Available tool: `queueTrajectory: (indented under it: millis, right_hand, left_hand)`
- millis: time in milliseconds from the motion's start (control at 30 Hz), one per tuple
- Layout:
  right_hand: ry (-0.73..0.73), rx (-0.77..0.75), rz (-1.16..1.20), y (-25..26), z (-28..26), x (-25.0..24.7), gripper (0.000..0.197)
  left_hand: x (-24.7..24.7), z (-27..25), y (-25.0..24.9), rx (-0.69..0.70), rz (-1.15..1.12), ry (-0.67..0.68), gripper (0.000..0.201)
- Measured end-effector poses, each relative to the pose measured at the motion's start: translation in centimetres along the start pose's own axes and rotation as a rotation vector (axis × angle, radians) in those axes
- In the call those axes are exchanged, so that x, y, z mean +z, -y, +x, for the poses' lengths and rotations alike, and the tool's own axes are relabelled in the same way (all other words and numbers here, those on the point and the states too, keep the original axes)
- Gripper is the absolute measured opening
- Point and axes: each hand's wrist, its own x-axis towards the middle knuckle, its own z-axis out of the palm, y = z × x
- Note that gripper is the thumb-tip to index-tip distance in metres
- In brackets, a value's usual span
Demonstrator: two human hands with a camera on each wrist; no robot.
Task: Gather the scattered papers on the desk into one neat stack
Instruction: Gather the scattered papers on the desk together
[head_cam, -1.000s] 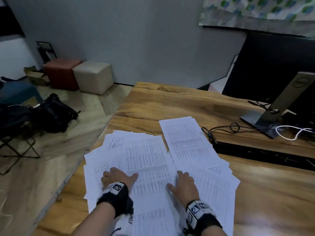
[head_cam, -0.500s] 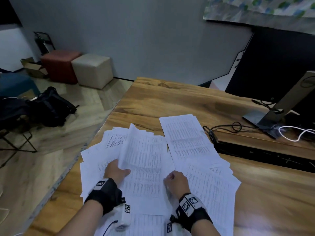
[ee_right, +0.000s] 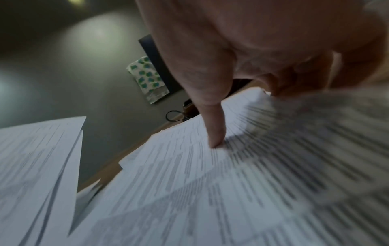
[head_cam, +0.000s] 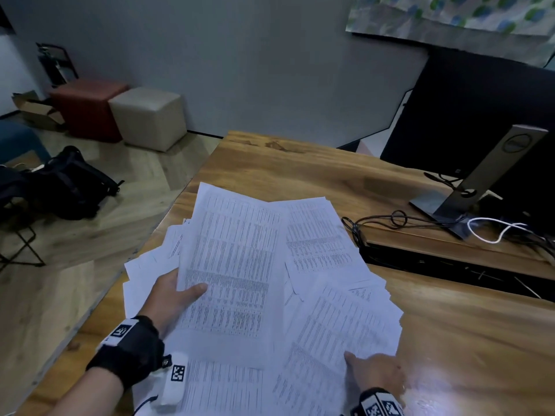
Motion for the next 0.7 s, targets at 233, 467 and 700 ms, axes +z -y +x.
queueTrajectory:
  millis: [233,467,700]
  right_hand:
    - [-0.041,-0.125,0.402,-1.2,0.1,-1.5,0.016]
    - [-0.083,-0.42,0.601,-1.0,-3.6,-6.2,0.008]
    - [0.008,-0.775,0.542,0.2,-5.7,-12.2,0.015]
  left_hand:
    - [0.1,0.1,0.1,0.011,0.016,-0.014,0.023]
    - [-0.4,0.7,1.0,-0.009,0.031,-0.043,0.023]
    - [-0.3,0.8,1.0,0.003,0.048,-0.051,0.025]
